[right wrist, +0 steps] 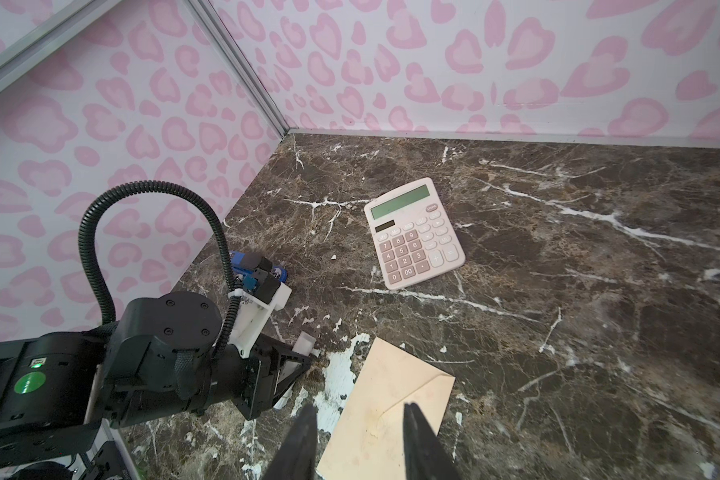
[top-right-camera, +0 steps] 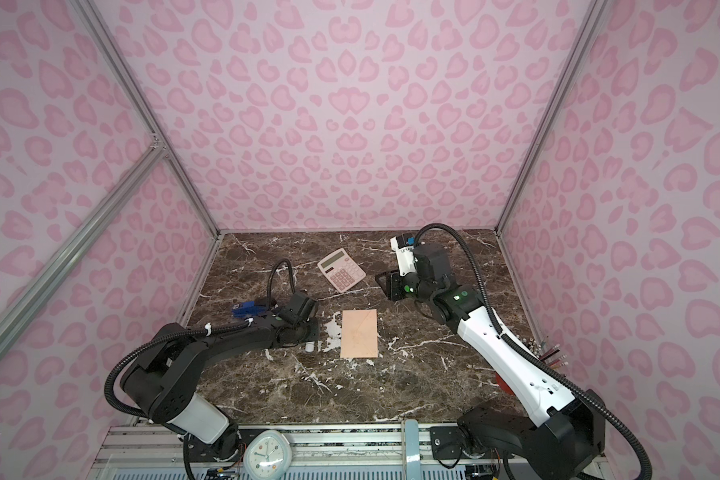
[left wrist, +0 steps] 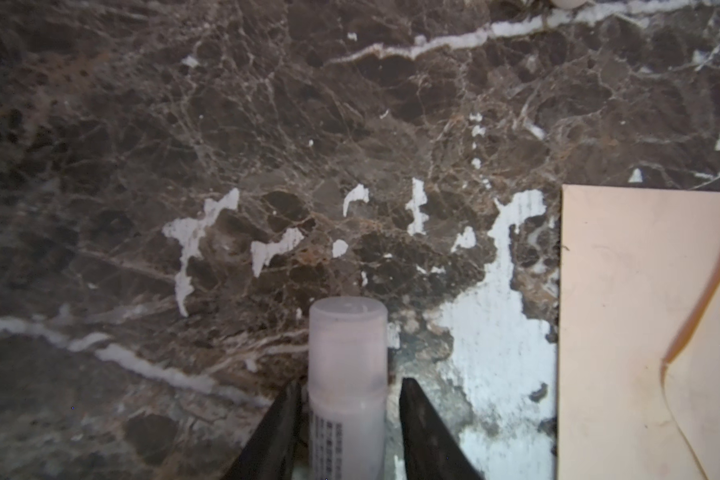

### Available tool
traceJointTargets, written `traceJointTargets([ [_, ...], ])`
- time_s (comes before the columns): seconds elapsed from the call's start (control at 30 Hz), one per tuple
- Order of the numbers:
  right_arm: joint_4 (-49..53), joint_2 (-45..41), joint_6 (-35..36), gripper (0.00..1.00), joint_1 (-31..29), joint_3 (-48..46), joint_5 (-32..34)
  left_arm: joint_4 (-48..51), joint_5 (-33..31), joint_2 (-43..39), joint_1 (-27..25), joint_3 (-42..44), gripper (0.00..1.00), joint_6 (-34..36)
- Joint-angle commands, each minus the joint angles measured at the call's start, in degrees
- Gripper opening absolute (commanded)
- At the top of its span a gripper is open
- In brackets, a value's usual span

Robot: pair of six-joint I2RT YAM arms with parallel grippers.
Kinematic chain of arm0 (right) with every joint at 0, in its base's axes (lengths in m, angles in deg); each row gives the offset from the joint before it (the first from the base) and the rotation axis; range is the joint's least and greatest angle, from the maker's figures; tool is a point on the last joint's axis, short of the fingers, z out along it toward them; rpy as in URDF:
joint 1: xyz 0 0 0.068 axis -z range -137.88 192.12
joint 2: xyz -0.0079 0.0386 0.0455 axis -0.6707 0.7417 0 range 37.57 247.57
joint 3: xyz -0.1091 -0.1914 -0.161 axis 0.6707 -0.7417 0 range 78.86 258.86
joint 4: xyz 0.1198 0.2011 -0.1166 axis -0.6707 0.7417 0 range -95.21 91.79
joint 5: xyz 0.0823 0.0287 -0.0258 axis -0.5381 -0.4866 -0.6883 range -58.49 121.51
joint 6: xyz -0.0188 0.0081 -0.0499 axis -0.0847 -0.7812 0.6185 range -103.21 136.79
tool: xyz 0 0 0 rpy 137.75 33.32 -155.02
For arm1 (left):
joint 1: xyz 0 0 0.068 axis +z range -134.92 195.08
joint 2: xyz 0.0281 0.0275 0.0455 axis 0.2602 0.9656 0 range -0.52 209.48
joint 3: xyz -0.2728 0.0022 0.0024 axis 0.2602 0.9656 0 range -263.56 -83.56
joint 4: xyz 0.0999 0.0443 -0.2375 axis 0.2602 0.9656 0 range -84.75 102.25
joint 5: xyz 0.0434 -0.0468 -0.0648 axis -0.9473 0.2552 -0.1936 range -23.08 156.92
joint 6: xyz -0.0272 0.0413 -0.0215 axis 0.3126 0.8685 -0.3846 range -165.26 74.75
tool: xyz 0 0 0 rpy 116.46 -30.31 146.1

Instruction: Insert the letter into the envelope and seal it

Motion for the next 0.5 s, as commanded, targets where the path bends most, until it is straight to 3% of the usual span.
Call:
traceJointTargets([
  [0.0,-0.5,0.3,0.6,0.37,-0.1,0.4,0.6,-0.2,0.4,-0.9,0.0,-0.3,0.47,0.9],
  [0.3,-0.9,0.5,2.5,0.39,0.3,0.3,2.3,-0.2,0.4,-10.0,0.0,-2.6,0.74,3.7],
  [0.47,-4.3,0.0,4.8,0.41,1.4,-3.0,8.1,0.1,-5.2,-17.2,0.0,-5.2,0.87,7.5],
])
